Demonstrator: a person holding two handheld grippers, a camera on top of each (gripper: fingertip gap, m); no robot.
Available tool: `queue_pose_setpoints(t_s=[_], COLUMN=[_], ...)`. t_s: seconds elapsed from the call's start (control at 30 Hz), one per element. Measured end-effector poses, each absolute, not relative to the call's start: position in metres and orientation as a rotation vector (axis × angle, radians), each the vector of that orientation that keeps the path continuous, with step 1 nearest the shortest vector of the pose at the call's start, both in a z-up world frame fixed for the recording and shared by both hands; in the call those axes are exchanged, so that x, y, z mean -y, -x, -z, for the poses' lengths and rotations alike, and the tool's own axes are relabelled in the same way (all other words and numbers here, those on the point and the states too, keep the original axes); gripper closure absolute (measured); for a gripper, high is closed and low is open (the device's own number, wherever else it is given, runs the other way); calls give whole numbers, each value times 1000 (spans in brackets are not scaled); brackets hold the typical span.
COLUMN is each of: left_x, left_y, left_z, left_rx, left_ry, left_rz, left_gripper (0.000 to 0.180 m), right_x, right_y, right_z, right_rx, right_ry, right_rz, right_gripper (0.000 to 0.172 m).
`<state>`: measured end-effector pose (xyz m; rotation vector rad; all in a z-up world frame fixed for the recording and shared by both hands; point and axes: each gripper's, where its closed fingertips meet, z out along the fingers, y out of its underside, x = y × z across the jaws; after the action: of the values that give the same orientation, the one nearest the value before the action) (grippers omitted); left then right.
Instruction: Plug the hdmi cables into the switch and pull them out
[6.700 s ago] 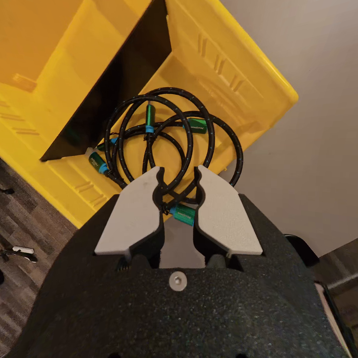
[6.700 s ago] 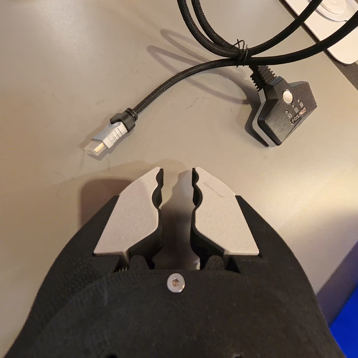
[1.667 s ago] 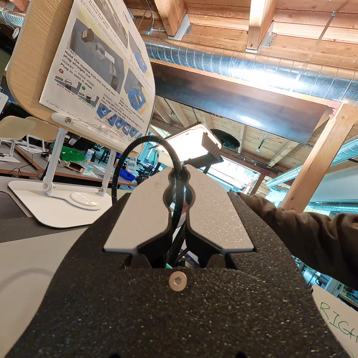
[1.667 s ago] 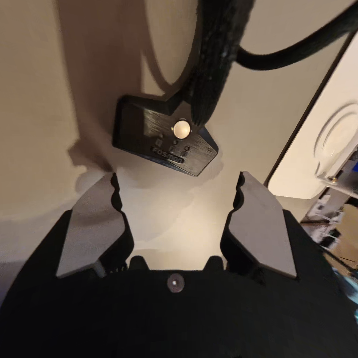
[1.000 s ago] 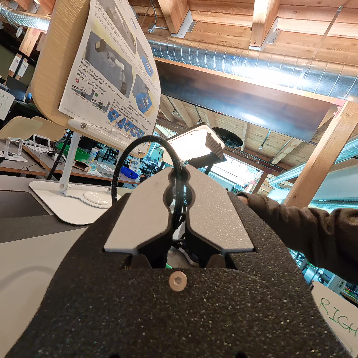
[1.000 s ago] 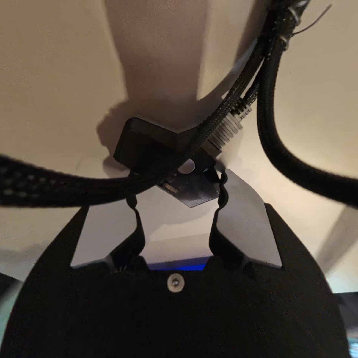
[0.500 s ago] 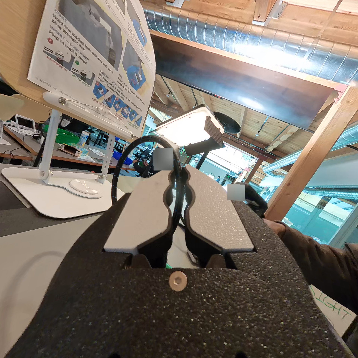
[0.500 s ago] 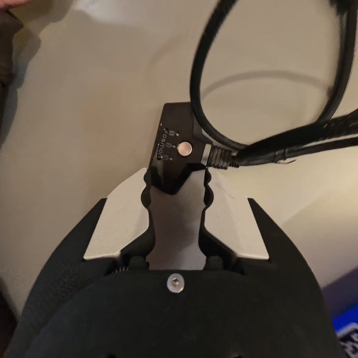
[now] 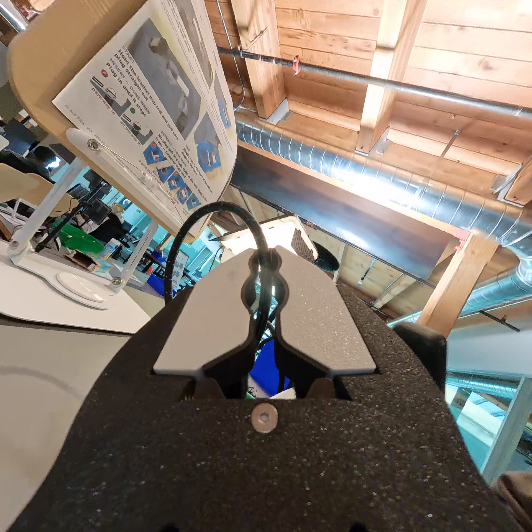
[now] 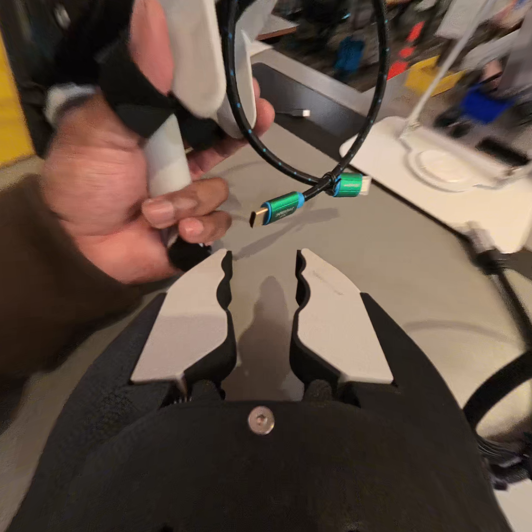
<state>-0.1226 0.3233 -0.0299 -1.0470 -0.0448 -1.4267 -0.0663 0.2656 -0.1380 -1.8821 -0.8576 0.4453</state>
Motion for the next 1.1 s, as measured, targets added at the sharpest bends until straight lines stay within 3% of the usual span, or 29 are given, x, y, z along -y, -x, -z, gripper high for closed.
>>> queue_pose_setpoints(t_s=[0.13, 0.23, 0.4, 0.87, 1.1], left_x=[-326, -324, -320, -311, -314], left_y=[110, 100, 87, 83, 68], left_z=[28, 27, 22, 11, 22], left_rx=[37, 32, -12, -76, -135], left_ry=[1029, 1010, 999, 911, 1030], left_rz=[1462, 1520, 1538, 1669, 1729], left_gripper=[173, 173, 173, 174, 173], right_x=[-273, -277, -283, -293, -307], right_y=[59, 53, 47, 18, -13], right_z=[135, 137, 132, 89, 72], right_rx=[904, 904, 870, 744, 735], right_ry=[1740, 1737, 1702, 1518, 1420], right_rz=[-180, -123, -66, 83, 233], right_gripper=[136, 127, 128, 159, 161])
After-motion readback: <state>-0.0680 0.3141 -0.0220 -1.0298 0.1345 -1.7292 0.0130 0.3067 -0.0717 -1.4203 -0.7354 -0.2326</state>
